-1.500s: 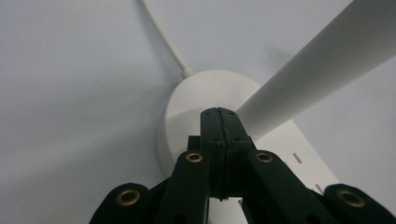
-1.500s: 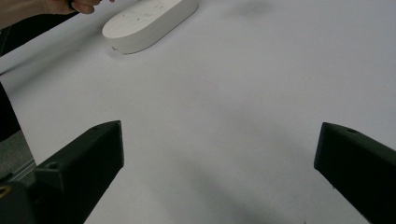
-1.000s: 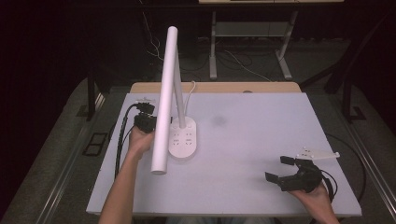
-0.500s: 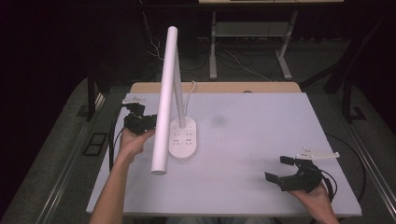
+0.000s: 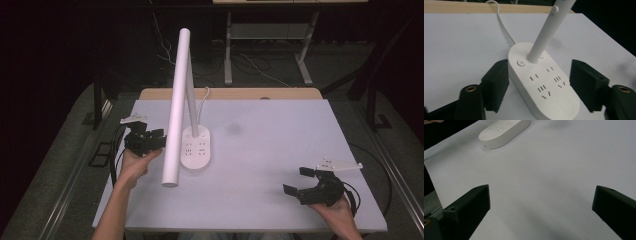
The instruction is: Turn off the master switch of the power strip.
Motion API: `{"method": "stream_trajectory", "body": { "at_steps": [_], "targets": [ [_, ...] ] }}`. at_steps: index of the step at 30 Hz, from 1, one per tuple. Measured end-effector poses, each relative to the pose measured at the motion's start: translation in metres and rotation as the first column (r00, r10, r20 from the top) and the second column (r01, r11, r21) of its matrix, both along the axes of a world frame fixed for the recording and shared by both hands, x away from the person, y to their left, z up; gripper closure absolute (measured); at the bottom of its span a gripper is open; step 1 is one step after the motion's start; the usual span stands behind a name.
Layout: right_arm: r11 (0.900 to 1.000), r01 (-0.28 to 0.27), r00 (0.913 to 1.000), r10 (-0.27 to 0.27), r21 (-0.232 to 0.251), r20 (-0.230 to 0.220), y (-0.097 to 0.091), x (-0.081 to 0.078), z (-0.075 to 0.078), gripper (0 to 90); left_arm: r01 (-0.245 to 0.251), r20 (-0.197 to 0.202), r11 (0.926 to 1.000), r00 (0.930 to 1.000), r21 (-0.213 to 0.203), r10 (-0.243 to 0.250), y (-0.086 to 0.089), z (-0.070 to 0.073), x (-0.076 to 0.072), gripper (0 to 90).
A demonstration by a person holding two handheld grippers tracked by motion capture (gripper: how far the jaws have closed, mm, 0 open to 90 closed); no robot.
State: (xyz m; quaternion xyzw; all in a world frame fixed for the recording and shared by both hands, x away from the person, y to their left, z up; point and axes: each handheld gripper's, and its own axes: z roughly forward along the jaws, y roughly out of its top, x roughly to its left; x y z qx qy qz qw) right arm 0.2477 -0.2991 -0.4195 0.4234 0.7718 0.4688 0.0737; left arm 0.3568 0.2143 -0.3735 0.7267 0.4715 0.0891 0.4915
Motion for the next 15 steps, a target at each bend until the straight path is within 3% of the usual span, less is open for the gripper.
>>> {"method": "stream_trajectory", "body": {
  "at_steps": [3, 7, 8, 9, 15],
  "targets": [
    [1.0000, 0.000, 1.0000, 0.000, -0.001, 0.000, 0.000, 0.000, 0.000, 0.8, 0.022, 0.007, 0.9997, 0.9997, -0.010, -0.022, -0.001, -0.001, -0.007, 16.1],
    [1.0000, 0.001, 1.0000, -0.001, -0.001, 0.000, 0.001, 0.000, 0.000, 0.7, 0.031, 0.031, 0.9995, 0.9991, -0.012, -0.030, -0.002, -0.002, -0.018, 13.0],
    [1.0000, 0.000, 1.0000, 0.000, -0.001, 0.001, 0.001, 0.000, 0.000, 0.8, 0.037, 0.040, 0.9990, 0.9985, -0.025, -0.036, -0.002, -0.003, -0.020, 7.3],
    [1.0000, 0.000, 1.0000, 0.000, -0.001, 0.001, 0.001, 0.000, 0.000, 0.8, 0.041, 0.051, 0.9987, 0.9979, -0.029, -0.040, -0.001, -0.003, -0.022, 7.3],
    [1.0000, -0.001, 1.0000, 0.001, -0.001, 0.001, 0.001, 0.000, 0.000, 0.8, 0.060, 0.056, 0.9981, 0.9967, -0.014, -0.059, -0.003, -0.010, -0.036, 0.0]
  ]
}}
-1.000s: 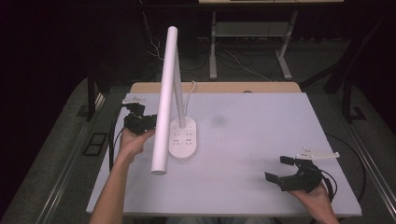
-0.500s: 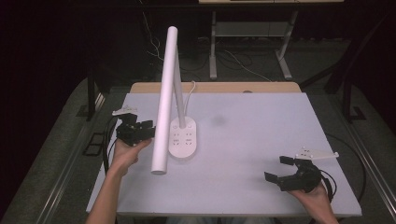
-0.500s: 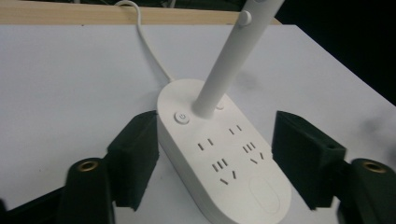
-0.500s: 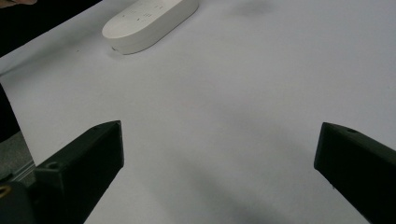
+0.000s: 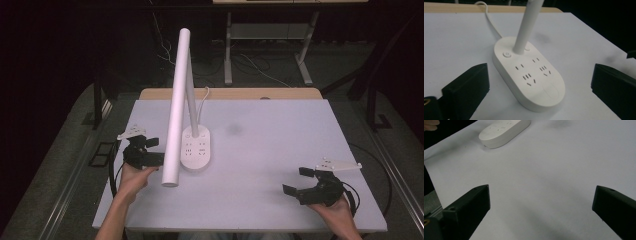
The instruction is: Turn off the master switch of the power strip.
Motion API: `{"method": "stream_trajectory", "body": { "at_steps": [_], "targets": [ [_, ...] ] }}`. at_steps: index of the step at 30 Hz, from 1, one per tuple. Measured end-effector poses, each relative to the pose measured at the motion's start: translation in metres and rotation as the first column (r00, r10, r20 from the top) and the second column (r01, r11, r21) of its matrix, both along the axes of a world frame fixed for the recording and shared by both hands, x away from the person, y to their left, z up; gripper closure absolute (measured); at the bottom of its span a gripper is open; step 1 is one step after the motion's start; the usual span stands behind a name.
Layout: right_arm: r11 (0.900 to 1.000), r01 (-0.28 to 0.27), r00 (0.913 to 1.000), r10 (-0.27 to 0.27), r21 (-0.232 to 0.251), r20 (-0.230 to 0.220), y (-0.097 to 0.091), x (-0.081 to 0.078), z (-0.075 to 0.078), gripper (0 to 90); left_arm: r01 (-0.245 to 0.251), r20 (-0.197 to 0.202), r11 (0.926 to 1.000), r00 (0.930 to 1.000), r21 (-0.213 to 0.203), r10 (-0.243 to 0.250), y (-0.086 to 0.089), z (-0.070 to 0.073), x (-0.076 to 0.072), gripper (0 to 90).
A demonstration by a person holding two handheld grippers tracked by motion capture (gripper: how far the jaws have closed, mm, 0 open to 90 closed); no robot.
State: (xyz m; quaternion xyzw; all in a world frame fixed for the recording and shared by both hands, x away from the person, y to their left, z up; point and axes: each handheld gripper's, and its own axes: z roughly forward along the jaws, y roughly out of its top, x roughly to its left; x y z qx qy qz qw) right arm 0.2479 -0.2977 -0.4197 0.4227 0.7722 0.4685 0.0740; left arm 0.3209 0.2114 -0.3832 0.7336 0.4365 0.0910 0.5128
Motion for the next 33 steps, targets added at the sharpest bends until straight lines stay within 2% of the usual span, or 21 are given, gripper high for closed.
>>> {"method": "stream_trajectory", "body": {
  "at_steps": [9, 19, 25, 33],
  "targets": [
    [1.0000, -0.002, 1.0000, 0.002, -0.004, 0.001, 0.001, 0.001, -0.001, 0.8, 0.051, 0.026, 0.9986, 0.9984, -0.012, -0.051, -0.005, -0.013, -0.021, 0.0],
    [1.0000, -0.005, 1.0000, 0.005, -0.008, 0.004, 0.002, 0.000, -0.001, 0.7, 0.115, 0.047, 0.9933, 0.9922, -0.003, -0.115, -0.016, -0.027, -0.044, 0.0],
    [0.9999, -0.008, 1.0000, 0.008, -0.008, 0.000, 0.002, 0.000, -0.001, 0.8, 0.156, 0.056, 0.9876, 0.9860, 0.018, -0.157, -0.025, -0.032, -0.054, 0.0],
    [1.0000, -0.010, 0.9999, 0.010, -0.002, 0.004, 0.001, -0.003, 0.000, 0.7, 0.201, 0.046, 0.9777, 0.9779, 0.061, -0.204, -0.034, -0.042, -0.064, 0.0]
  ]
}}
